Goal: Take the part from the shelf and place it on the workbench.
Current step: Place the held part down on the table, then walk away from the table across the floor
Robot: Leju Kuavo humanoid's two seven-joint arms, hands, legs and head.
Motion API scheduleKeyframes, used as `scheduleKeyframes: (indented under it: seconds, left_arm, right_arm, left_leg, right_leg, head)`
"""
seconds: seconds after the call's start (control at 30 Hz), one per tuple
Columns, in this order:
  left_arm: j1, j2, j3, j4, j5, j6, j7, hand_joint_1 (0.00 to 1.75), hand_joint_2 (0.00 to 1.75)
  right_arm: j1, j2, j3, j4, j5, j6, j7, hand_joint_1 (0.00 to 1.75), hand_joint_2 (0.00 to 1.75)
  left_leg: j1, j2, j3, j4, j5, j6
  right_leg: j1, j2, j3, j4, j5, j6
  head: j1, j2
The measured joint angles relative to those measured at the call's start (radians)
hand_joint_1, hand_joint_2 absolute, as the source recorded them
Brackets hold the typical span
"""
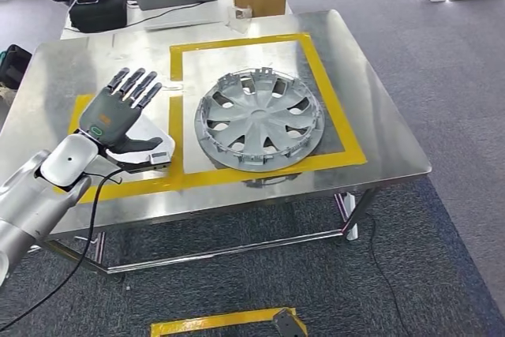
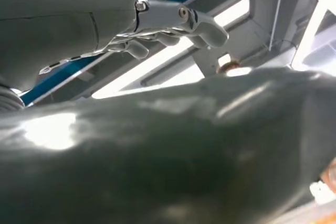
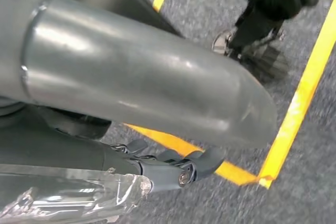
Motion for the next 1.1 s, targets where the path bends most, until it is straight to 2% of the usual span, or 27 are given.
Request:
scheduleKeyframes:
  seconds: [0.07,0.1,0.13,0.17,0.23,0.27,0.3,0.33,0.37,0.43,0.47,0.5,0.57,0.6,0.63,0.67,0.7,0.73,0.77,0.8,0.83,0.87,0.9,0.97,1.0,1.03,1.1]
  left_arm:
    - [-0.001,0.0,0.002,0.001,0.002,0.0,0.0,0.0,0.0]
    - [-0.001,0.0,0.003,0.001,0.002,0.0,0.0,0.0,0.0]
    - [-0.001,0.0,0.003,0.002,0.002,0.0,-0.001,0.0,0.0]
    - [-0.001,0.0,0.003,0.002,0.002,0.0,-0.001,0.0,0.0]
    - [-0.001,0.0,0.003,0.003,0.003,0.0,-0.001,0.0,0.0]
    - [-0.001,-0.001,0.003,0.003,0.003,-0.001,-0.001,0.0,0.0]
    - [0.0,-0.002,0.003,0.004,0.003,-0.001,-0.001,0.0,0.0]
    - [0.001,-0.002,0.003,0.004,0.003,-0.001,-0.001,0.0,0.0]
    - [0.001,-0.003,0.003,0.004,0.003,-0.001,-0.001,0.0,0.0]
    - [-0.004,-0.005,0.004,0.005,0.004,-0.001,-0.001,0.0,0.0]
    - [-0.007,-0.007,0.004,0.005,0.004,-0.001,-0.001,0.0,0.0]
    - [-0.009,-0.009,0.005,0.005,0.005,-0.002,-0.001,0.0,0.0]
    - [-0.01,-0.012,0.004,0.006,0.005,-0.005,0.0,0.0,0.0]
    - [-0.01,-0.014,0.004,0.007,0.005,-0.007,0.0,0.0,0.0]
    - [-0.011,-0.017,0.004,0.007,0.005,-0.009,0.0,0.0,0.0]
    - [-0.012,-0.02,0.003,0.008,0.005,-0.01,0.0,0.0,0.0]
    - [-0.013,-0.022,0.003,0.008,0.005,-0.011,0.0,0.0,0.0]
    - [-0.013,-0.025,0.003,0.009,0.005,-0.011,0.0,0.0,0.0]
    - [-0.013,-0.027,0.003,0.01,0.005,-0.012,-0.001,0.0,0.0]
    - [-0.013,-0.028,0.002,0.012,0.005,-0.012,-0.001,0.0,0.0]
    - [-0.012,-0.029,0.002,0.013,0.005,-0.012,-0.001,0.0,0.0]
    - [-0.013,-0.03,0.001,0.014,0.005,-0.012,-0.001,0.0,0.0]
    - [-0.013,-0.03,0.001,0.015,0.005,-0.012,0.0,0.0,0.0]
    - [-0.014,-0.031,0.002,0.016,0.005,-0.012,0.0,0.0,0.0]
    - [-0.016,-0.032,0.003,0.016,0.004,-0.012,0.0,0.0,0.0]
    - [-0.019,-0.033,0.002,0.017,0.004,-0.013,0.0,0.0,0.0]
    - [-0.024,-0.037,0.001,0.02,0.003,-0.014,0.0,0.0,0.0]
  right_arm:
    - [0.001,0.0,-0.003,0.0,0.0,0.0,0.0,0.0,0.0]
    - [0.001,0.0,-0.004,0.0,0.001,-0.001,0.0,0.0,0.0]
    - [0.002,0.0,-0.004,0.0,0.001,-0.001,0.0,0.0,0.0]
    - [0.002,0.0,-0.005,0.0,0.001,-0.001,0.0,0.0,0.0]
    - [0.002,0.0,-0.006,0.0,0.002,-0.001,0.0,0.0,0.0]
    - [0.002,0.0,-0.007,0.0,0.002,-0.001,0.0,0.0,0.0]
    - [0.003,0.0,-0.008,0.0,0.002,-0.001,0.0,0.0,0.0]
    - [0.003,0.0,-0.009,0.0,0.003,-0.001,0.0,0.0,0.0]
    - [0.003,0.0,-0.01,0.0,0.003,-0.001,0.0,0.0,0.0]
    - [0.002,0.0,-0.011,0.0,0.003,-0.002,0.0,0.0,0.0]
    - [0.001,0.0,-0.011,0.0,0.002,-0.002,-0.001,0.0,0.0]
    - [0.001,0.0,-0.011,0.0,0.002,-0.003,-0.001,0.0,0.0]
    - [0.002,0.0,-0.012,0.0,0.002,-0.004,-0.001,0.0,0.0]
    - [0.003,0.0,-0.012,0.0,0.002,-0.004,-0.001,0.0,0.0]
    - [0.005,0.0,-0.012,0.0,0.001,-0.004,-0.001,0.0,0.0]
    - [0.005,0.0,-0.012,0.0,0.001,-0.004,-0.001,0.0,0.0]
    - [0.005,0.0,-0.012,0.0,0.001,-0.004,-0.001,0.0,0.0]
    - [0.005,0.0,-0.012,0.0,0.001,-0.004,-0.002,0.0,0.0]
    - [0.004,0.0,-0.012,0.0,0.001,-0.005,-0.002,0.0,0.0]
    - [0.003,-0.001,-0.012,0.0,0.001,-0.005,-0.002,0.0,0.0]
    - [0.002,-0.001,-0.012,0.0,0.001,-0.005,-0.002,0.0,0.0]
    - [0.003,-0.001,-0.013,0.0,0.0,-0.005,-0.002,0.0,0.0]
    - [0.003,-0.001,-0.013,0.0,0.0,-0.005,-0.002,0.0,0.0]
    - [0.0,-0.001,-0.015,0.0,0.0,-0.005,-0.003,0.0,0.0]
    - [-0.001,-0.001,-0.016,0.0,-0.001,-0.006,-0.003,0.0,0.0]
    - [-0.002,-0.002,-0.018,0.0,-0.001,-0.006,-0.004,0.0,0.0]
    - [-0.001,-0.002,-0.021,0.0,-0.002,-0.006,-0.005,0.0,0.0]
  left_leg:
    - [0.001,-0.001,-0.003,-0.007,0.015,-0.012]
    - [0.002,0.0,-0.008,-0.004,0.011,-0.017]
    - [0.003,0.001,-0.019,0.016,-0.011,-0.02]
    - [0.003,0.003,-0.037,0.061,-0.049,-0.021]
    - [0.001,0.004,-0.084,0.204,-0.148,-0.02]
    - [0.0,0.004,-0.1,0.269,-0.183,-0.019]
    - [0.0,0.004,-0.1,0.303,-0.202,-0.017]
    - [-0.001,0.004,-0.079,0.297,-0.204,-0.014]
    - [-0.002,0.004,-0.037,0.252,-0.192,-0.011]
    - [-0.005,0.004,0.068,0.113,-0.166,-0.004]
    - [-0.006,0.003,0.103,0.062,-0.159,-0.001]
    - [-0.009,0.003,0.119,0.034,-0.157,0.003]
    - [-0.014,0.002,0.113,0.028,-0.147,0.015]
    - [-0.014,0.003,0.108,0.027,-0.139,0.023]
    - [-0.013,0.004,0.102,0.026,-0.13,0.031]
    - [-0.012,0.006,0.093,0.024,-0.121,0.038]
    - [-0.012,0.006,0.083,0.024,-0.111,0.043]
    - [-0.014,0.007,0.071,0.024,-0.102,0.047]
    - [-0.016,0.007,0.058,0.024,-0.092,0.049]
    - [-0.018,0.007,0.045,0.025,-0.081,0.05]
    - [-0.02,0.007,0.031,0.025,-0.071,0.05]
    - [-0.021,0.007,0.018,0.025,-0.06,0.049]
    - [-0.023,0.006,0.006,0.026,-0.05,0.047]
    - [-0.024,0.006,-0.011,0.027,-0.03,0.039]
    - [-0.024,0.006,-0.014,0.026,-0.022,0.034]
    - [-0.023,0.007,-0.015,0.024,-0.012,0.028]
    - [-0.019,0.006,-0.018,0.017,0.004,0.015]
  right_leg:
    - [0.002,0.003,-0.01,0.01,0.013,-0.023]
    - [0.003,0.002,-0.017,0.012,0.021,-0.034]
    - [0.003,0.001,-0.026,0.013,0.03,-0.044]
    - [0.003,-0.001,-0.036,0.012,0.039,-0.053]
    - [0.007,-0.003,-0.058,0.012,0.056,-0.062]
    - [0.009,-0.004,-0.07,0.012,0.064,-0.063]
    - [0.011,-0.005,-0.081,0.013,0.073,-0.063]
    - [0.012,-0.005,-0.092,0.013,0.081,-0.061]
    - [0.012,-0.005,-0.101,0.013,0.089,-0.058]
    - [0.015,-0.005,-0.116,0.015,0.103,-0.05]
    - [0.016,-0.006,-0.121,0.015,0.11,-0.044]
    - [0.018,-0.006,-0.124,0.013,0.117,-0.038]
    - [0.016,-0.008,-0.127,0.004,0.134,-0.026]
    - [0.015,-0.008,-0.13,0.003,0.134,-0.02]
    - [0.014,-0.01,-0.137,0.013,0.119,-0.015]
    - [0.013,-0.012,-0.15,0.046,0.085,-0.011]
    - [0.013,-0.013,-0.168,0.101,0.036,-0.009]
    - [0.014,-0.014,-0.188,0.17,-0.013,-0.007]
    - [0.015,-0.014,-0.203,0.238,-0.05,-0.005]
    - [0.016,-0.014,-0.207,0.284,-0.066,-0.006]
    - [0.017,-0.014,-0.196,0.298,-0.06,-0.007]
    - [0.018,-0.014,-0.166,0.276,-0.038,-0.011]
    - [0.02,-0.014,-0.118,0.221,-0.015,-0.016]
    - [0.026,-0.014,-0.015,0.082,-0.01,-0.027]
    - [0.029,-0.013,0.015,0.032,-0.018,-0.031]
    - [0.032,-0.012,0.025,0.009,-0.024,-0.036]
    - [0.034,-0.012,0.015,0.001,-0.007,-0.049]
  head:
    - [-0.002,0.0]
    - [-0.002,0.0]
    - [-0.003,0.0]
    - [-0.004,0.0]
    - [-0.005,0.0]
    - [-0.006,0.0]
    - [-0.006,0.0]
    - [-0.005,0.0]
    - [-0.006,0.0]
    - [-0.006,0.0]
    - [-0.006,0.0]
    - [-0.006,0.0]
    - [-0.005,0.0]
    - [-0.006,0.0]
    - [-0.005,0.0]
    - [-0.004,0.0]
    - [-0.004,0.0]
    - [-0.004,0.0]
    - [-0.004,0.0]
    - [-0.004,0.0]
    - [-0.004,0.0]
    - [-0.004,0.0]
    - [-0.004,0.0]
    - [-0.005,0.0]
    - [-0.005,0.0]
    - [-0.004,0.0]
    - [-0.001,0.0]
